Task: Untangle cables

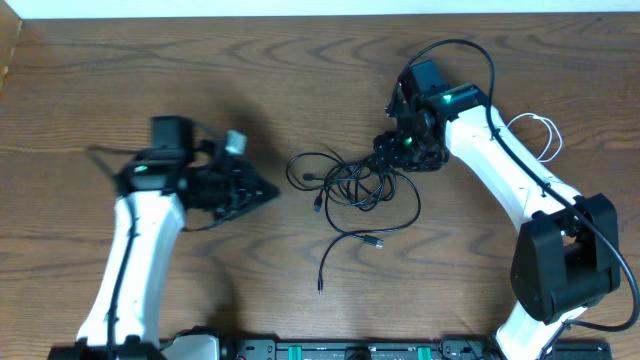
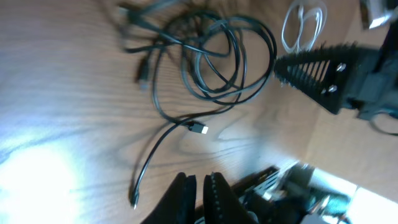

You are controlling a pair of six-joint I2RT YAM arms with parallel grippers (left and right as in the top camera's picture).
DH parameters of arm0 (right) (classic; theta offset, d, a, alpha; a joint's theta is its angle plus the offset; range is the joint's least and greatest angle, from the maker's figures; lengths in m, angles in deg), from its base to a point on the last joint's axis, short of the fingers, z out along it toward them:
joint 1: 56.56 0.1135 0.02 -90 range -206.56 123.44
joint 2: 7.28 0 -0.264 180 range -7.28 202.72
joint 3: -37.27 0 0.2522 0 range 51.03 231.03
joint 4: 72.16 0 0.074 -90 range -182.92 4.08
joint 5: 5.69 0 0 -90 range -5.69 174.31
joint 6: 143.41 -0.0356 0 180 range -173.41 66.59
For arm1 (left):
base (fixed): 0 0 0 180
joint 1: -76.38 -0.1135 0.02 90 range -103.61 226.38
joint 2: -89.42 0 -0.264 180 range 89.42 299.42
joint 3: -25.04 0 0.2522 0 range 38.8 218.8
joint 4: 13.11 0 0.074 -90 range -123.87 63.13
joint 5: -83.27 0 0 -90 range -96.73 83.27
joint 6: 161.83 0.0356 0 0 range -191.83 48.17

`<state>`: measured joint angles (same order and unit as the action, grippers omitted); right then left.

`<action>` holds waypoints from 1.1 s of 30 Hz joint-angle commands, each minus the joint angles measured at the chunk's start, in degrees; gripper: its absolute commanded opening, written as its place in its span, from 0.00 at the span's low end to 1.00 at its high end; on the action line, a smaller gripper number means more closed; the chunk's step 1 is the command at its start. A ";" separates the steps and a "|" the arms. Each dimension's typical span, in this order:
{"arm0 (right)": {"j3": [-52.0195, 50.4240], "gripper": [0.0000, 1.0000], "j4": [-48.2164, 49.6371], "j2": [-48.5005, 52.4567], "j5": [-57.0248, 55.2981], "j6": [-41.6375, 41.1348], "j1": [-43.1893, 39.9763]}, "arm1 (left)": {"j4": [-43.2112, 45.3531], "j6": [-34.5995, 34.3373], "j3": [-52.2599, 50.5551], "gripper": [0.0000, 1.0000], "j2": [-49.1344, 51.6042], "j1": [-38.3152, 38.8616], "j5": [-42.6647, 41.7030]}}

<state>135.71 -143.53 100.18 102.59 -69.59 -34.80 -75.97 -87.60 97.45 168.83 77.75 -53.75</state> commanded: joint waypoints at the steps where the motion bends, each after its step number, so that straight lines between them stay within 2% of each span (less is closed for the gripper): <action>1: -0.17 0.56 -0.22 0.81 5.05 -3.80 0.33 | 2.97 0.63 0.90 0.13 3.17 6.69 2.64; 6: -0.20 0.40 -0.02 3.43 4.52 -6.10 0.74 | 9.07 -5.31 0.90 0.15 7.69 14.60 13.46; 9: -0.20 0.33 0.13 6.08 4.59 -6.12 0.74 | 14.56 -6.01 0.90 0.17 10.21 17.42 15.37; 13: -0.20 0.10 0.15 9.14 4.61 -6.08 0.74 | 21.62 -5.99 0.90 0.27 12.02 19.41 15.69; 16: -0.20 0.02 0.20 10.19 4.59 -6.03 0.81 | 25.77 -5.97 0.90 0.37 12.72 20.59 16.92; 21: -0.20 0.01 1.09 10.29 4.74 -5.20 0.81 | 29.92 -5.99 0.90 0.44 13.84 23.02 20.41; 33: -0.20 0.01 1.49 10.29 5.49 -2.75 0.81 | 37.57 -5.90 0.90 0.46 20.35 26.36 30.21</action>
<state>135.58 -142.17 110.43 107.25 -73.79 -34.45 -39.95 -93.92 97.50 187.04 104.00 -27.68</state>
